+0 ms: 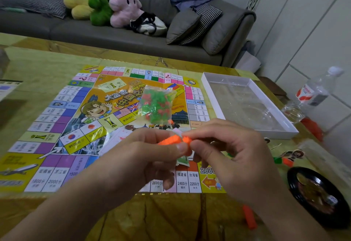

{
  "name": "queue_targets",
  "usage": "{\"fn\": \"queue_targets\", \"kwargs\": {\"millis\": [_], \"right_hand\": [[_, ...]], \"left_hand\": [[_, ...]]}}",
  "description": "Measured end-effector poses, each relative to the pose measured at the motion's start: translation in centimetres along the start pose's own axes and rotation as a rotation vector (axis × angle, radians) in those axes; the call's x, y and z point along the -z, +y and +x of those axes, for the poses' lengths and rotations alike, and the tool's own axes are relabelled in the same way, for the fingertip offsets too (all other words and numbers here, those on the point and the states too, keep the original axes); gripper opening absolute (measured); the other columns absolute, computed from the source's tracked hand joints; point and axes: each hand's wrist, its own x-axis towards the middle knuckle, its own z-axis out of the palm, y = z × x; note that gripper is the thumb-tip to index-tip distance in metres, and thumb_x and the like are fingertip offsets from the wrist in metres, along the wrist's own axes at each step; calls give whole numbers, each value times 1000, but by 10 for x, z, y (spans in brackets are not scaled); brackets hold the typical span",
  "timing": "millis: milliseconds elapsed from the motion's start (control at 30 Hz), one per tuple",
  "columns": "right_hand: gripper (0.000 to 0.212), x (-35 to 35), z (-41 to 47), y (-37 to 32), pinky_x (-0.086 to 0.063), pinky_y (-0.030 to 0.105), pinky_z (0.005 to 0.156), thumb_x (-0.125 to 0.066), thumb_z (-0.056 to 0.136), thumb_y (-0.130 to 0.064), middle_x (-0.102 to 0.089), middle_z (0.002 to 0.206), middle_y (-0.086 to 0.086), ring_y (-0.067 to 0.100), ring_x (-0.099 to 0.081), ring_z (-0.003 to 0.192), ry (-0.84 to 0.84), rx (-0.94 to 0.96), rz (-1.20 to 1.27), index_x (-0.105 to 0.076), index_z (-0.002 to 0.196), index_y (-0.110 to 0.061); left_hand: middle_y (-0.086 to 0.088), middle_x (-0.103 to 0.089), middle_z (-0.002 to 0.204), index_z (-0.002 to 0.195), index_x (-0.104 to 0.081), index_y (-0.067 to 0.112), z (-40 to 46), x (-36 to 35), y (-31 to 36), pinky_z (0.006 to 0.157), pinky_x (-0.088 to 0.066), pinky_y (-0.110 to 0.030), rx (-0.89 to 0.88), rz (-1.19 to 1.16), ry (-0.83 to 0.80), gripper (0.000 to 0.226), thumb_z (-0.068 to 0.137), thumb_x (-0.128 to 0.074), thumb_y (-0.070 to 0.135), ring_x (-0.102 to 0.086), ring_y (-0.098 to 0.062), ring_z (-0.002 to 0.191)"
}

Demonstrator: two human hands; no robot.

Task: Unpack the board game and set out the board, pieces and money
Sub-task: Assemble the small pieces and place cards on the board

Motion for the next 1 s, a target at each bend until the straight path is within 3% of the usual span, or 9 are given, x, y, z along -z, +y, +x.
{"fn": "queue_targets", "kwargs": {"millis": [100, 200, 333, 433, 533, 667, 833, 1000], "right_hand": [[13, 3, 1, 1, -60, 28, 63, -76, 90, -16, -76, 92, -4, 22, -73, 79, -36, -58, 170, -84, 100, -18], [11, 2, 1, 0, -61, 28, 62, -77, 87, -13, -76, 88, 0, 24, -73, 75, -48, -92, 238, -84, 93, -19], [12, 1, 1, -1, -59, 27, 65, -75, 90, -13, -74, 86, -8, 18, -73, 79, -47, 23, 46, -84, 97, -17], [21, -1, -1, -7, -55, 23, 73, -75, 93, -14, -73, 97, -11, 11, -70, 90, -32, 157, -172, -81, 113, -17], [37, -8, -5, -12, -56, 25, 72, -84, 87, -27, -69, 106, -11, 11, -68, 91, 5, 147, -240, -76, 123, -18], [24, -10, -3, -11, -55, 26, 68, -87, 88, -21, -72, 94, -5, 11, -67, 82, 103, 183, -270, -80, 110, -14], [17, -8, -4, -14, -55, 26, 66, -87, 87, -13, -71, 88, -7, 11, -67, 79, 105, 184, -259, -82, 103, -12], [20, -5, -2, -11, -57, 25, 63, -88, 84, -19, -72, 86, -7, 11, -69, 76, 162, 111, -253, -82, 101, -14]], "left_hand": [[2, -58, 65, 91, -75, -1, -3, 4, 7, 49, -49, -27, 8, 141, -64, 14, 86, -68, 11, -52, -11, 54], [2, -58, 68, 88, -76, 1, -3, 6, 8, 51, -51, -28, 13, 214, -65, 11, 86, -71, 10, -54, -13, 56], [2, -60, 67, 88, -78, 1, -4, 7, 11, 53, -53, -29, 16, 267, -74, 7, 90, -75, 8, -56, -14, 58], [2, -56, 63, 89, -77, -2, -4, 8, 12, 48, -50, -26, -17, 199, -39, 8, 90, -72, 4, -52, -11, 53], [-2, -38, 55, 80, -73, -2, -2, 8, 5, 45, -43, -26, -22, 82, 63, 18, 83, -74, 16, -39, -12, 47], [1, -30, 51, 90, -73, -13, -1, 1, -4, 47, -39, -25, 7, 29, 45, 39, 85, -73, 25, -27, -13, 48], [-1, -30, 54, 96, -69, -16, 0, 0, -3, 48, -43, -26, 8, 7, 29, 43, 88, -70, 25, -25, -15, 50], [-2, -35, 65, 76, -71, 8, 7, -5, -1, 44, -43, -29, 8, -168, 100, 26, 86, -67, 32, -29, -14, 48]]}}
